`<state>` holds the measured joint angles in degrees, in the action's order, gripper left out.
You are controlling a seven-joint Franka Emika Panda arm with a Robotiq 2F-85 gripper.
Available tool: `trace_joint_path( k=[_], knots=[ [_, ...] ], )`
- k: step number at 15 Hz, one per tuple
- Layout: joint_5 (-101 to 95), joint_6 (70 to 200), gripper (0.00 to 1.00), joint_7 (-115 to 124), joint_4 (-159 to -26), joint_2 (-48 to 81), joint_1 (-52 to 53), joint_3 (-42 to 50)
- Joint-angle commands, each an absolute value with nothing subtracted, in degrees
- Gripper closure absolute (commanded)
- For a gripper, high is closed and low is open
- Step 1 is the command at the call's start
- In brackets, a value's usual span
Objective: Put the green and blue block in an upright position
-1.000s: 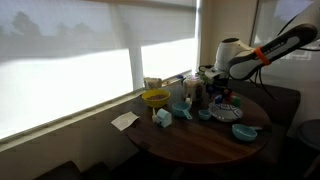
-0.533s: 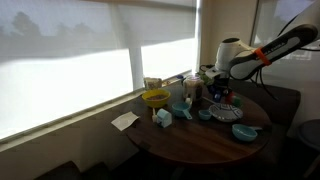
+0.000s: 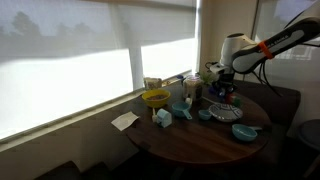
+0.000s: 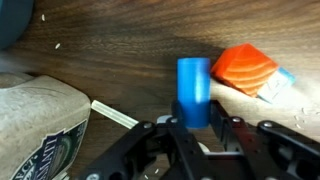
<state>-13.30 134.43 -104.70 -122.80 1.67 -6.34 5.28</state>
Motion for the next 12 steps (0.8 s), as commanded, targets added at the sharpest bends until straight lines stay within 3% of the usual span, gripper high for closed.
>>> trace_joint_path(
  k=[1, 12],
  knots=[
    [-8.2, 131.62, 0.92, -108.5, -122.85, -1.58, -6.85, 5.86],
    [10.43, 125.19, 0.92, -118.17, -122.23, -5.52, -6.9, 9.31]
  ],
)
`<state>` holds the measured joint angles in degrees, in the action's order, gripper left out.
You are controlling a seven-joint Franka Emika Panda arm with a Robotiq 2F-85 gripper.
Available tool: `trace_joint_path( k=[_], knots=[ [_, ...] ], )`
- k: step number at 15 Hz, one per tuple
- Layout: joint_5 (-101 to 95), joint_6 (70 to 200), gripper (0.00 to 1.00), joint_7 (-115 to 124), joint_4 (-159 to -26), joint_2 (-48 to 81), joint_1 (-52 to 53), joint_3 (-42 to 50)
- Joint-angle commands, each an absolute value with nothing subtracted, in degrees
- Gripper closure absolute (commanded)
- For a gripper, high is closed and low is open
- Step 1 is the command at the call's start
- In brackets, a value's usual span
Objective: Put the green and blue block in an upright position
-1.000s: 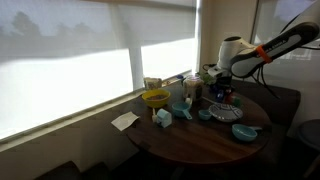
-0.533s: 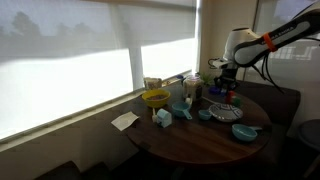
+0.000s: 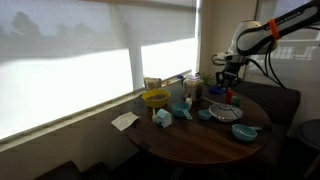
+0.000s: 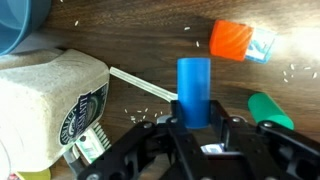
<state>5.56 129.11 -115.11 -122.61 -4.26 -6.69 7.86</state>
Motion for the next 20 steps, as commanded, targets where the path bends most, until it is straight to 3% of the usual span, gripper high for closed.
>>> trace_joint_path(
  k=[1, 9, 10, 19, 20],
  knots=[
    [12.5, 124.23, 0.92, -118.9, -122.31, -5.68, -7.18, 10.05],
    [22.74, 121.26, 0.92, -124.3, -122.48, -5.86, -8.08, 13.4],
    [23.0, 120.99, 0.67, -124.52, -122.5, -5.88, -8.32, 13.62],
    [22.97, 120.99, 0.67, -124.49, -122.53, -5.73, -8.32, 13.38],
    [24.6, 120.29, 0.92, -124.39, -122.58, -5.62, -8.29, 13.57]
  ],
)
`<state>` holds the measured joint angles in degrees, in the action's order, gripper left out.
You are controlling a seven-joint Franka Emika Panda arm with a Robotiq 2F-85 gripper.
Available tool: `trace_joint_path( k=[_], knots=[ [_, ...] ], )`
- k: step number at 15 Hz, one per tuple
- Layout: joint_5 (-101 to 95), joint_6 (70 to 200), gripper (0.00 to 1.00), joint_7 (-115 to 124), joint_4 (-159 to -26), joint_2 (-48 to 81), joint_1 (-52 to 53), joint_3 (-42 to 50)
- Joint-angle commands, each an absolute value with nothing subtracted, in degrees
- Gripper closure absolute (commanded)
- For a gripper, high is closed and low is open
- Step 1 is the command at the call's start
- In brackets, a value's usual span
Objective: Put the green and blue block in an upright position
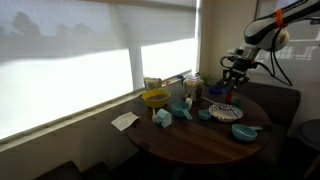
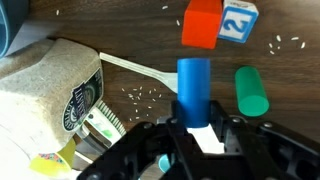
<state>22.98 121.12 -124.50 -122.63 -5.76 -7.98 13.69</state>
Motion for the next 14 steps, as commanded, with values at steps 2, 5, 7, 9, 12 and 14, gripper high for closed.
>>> trace_joint_path(
  k=[2, 5, 7, 9, 12, 14],
  knots=[
    [27.36, 117.74, 0.92, -124.12, -122.22, -5.18, -8.52, 14.12],
    [25.14, 114.28, 0.92, -121.32, -121.74, -4.3, -9.66, 14.71],
    [25.54, 113.01, 0.92, -120.59, -121.72, -3.76, -10.71, 15.44],
    [26.96, 112.96, 0.92, -120.07, -121.76, -3.13, -11.82, 16.22],
    [29.88, 113.06, 0.92, -120.01, -121.79, -2.96, -13.11, 17.04],
    [32.56, 112.68, 0.92, -119.77, -121.58, -3.11, -13.73, 17.38]
  ],
)
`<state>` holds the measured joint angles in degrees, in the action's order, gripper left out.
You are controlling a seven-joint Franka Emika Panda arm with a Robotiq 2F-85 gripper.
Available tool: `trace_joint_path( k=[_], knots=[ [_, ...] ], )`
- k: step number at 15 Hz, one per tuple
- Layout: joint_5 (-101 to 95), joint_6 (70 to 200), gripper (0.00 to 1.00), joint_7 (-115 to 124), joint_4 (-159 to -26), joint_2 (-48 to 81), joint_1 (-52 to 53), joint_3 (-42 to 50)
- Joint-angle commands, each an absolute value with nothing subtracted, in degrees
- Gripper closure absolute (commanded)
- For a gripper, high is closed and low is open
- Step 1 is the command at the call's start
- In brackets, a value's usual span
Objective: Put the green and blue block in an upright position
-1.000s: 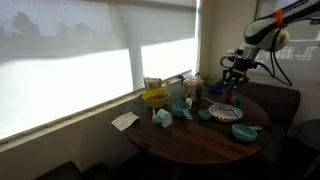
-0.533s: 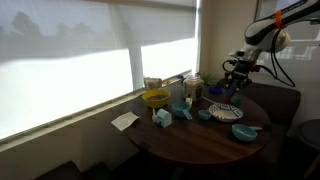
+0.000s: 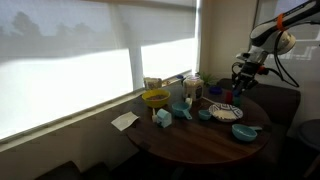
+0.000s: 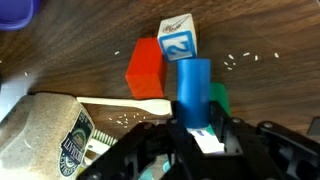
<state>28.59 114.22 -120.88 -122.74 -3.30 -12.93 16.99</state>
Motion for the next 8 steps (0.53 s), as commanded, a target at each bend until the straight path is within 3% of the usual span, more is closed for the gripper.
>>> trace_joint_path(
  k=[1, 8],
  knots=[
    [34.07, 112.38, 0.92, -119.81, -121.56, -3.25, -13.91, 17.53],
    [30.73, 108.37, 0.92, -114.79, -121.39, -2.25, -14.68, 17.41]
  ],
)
